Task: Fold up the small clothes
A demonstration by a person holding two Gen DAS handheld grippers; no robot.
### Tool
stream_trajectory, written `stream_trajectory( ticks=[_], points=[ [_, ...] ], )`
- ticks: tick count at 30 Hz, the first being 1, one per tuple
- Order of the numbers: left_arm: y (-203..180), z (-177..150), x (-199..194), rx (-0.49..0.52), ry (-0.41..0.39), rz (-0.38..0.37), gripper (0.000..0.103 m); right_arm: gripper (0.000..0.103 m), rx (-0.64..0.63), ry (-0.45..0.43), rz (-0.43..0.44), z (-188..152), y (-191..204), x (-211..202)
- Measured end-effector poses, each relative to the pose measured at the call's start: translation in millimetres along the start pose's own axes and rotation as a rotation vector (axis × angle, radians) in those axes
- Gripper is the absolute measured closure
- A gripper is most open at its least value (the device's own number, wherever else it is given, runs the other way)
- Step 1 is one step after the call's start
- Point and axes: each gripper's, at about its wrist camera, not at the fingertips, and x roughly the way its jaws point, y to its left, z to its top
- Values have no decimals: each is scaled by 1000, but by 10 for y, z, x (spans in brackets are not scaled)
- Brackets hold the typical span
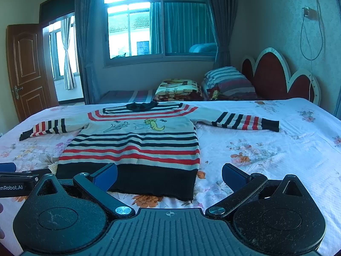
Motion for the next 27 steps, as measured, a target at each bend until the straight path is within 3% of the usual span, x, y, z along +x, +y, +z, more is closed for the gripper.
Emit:
stream_trajectory(
  ticks=[13, 17, 22, 27],
  points=[
    [-16, 33, 51, -13, 18, -33, 0, 0, 16, 3, -9, 13, -83, 54],
    [-72, 86, 154, -12, 5, -28, 0, 0, 37, 5, -28, 45, -181, 134],
    [-139, 166, 313, 15, -14, -77, 1, 0, 65, 1, -48, 140, -356, 298],
    [-268, 293, 563, 53, -23, -61, 1, 0, 93, -21, -60, 254, -550, 509]
  ],
)
